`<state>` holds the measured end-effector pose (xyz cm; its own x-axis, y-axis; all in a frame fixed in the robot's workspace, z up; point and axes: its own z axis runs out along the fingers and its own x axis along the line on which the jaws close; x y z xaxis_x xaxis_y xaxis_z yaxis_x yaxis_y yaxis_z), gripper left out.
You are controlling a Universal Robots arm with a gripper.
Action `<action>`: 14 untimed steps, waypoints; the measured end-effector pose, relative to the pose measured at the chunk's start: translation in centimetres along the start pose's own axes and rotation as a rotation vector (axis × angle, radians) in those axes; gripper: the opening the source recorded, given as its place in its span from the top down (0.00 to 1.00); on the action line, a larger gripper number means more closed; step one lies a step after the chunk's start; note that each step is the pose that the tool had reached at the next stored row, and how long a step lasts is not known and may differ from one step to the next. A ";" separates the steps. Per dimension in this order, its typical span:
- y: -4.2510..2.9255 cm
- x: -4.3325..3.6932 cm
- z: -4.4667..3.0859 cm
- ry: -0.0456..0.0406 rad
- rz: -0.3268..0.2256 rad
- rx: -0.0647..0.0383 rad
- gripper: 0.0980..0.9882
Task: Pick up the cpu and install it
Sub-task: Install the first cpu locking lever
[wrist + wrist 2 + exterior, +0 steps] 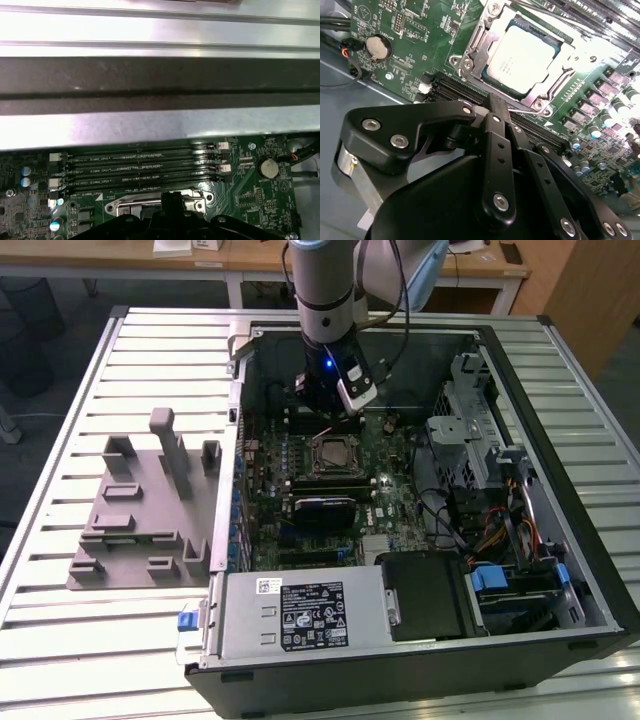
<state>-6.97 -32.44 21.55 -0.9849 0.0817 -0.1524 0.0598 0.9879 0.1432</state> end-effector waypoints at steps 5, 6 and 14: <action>0.43 0.10 0.46 -0.0002 0.002 0.000 0.99; 0.56 0.12 0.54 -0.0003 0.003 0.000 0.99; 0.87 0.19 0.91 -0.0072 0.049 0.007 0.99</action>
<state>-6.96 -31.44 20.76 -0.9796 0.1311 -0.1524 0.1093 0.9836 0.1435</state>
